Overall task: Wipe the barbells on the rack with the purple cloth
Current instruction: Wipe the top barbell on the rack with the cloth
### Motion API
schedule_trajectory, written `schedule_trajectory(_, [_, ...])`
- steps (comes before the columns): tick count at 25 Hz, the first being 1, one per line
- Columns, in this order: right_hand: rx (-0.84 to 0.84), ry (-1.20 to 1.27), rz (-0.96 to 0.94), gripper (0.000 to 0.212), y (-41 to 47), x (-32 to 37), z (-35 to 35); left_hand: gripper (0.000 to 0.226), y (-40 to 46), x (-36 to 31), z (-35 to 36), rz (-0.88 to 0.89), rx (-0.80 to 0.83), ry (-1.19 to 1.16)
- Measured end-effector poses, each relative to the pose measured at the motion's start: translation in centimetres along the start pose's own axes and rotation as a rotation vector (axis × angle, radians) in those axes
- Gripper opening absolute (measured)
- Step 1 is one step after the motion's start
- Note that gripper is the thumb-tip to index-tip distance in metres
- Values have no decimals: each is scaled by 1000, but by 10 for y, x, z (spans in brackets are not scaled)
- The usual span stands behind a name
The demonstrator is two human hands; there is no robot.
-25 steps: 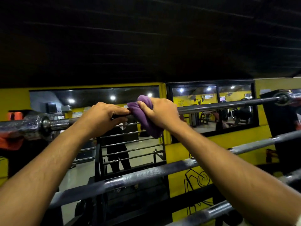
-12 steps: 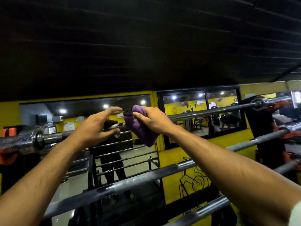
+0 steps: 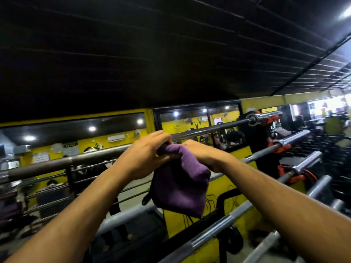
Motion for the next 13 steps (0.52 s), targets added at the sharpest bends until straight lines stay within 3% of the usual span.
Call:
schedule_trajectory(3, [-91,207,113,34,-34,-33,-33,32,26,-7,43,-85,6,-47])
schedule_trajectory(5, [-381,388,73,36,-57,-55,-57,27,43,-10,66,-230,-35,-118])
schedule_trajectory(8, [-798,283,-99,16,-95,-94,-65,27,76,-15,94,-460,-99,-221])
schedule_trajectory(10, [-808,308,-35,17,-106,-119,-49,26,99,-28,106,-489,-123,-251])
schedule_trajectory(13, [-680,832,279,55,-97,-139,-36,20,128,-73,137,-323,51,-274])
Point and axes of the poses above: each hand's wrist, its own y-axis towards the middle knuckle, its own z-axis out of the palm, x = y × z, the point moved 2 cm from there along y, towards the middle knuckle, and after that the axes turned 2 degrees about y, right-handed, at the moved point
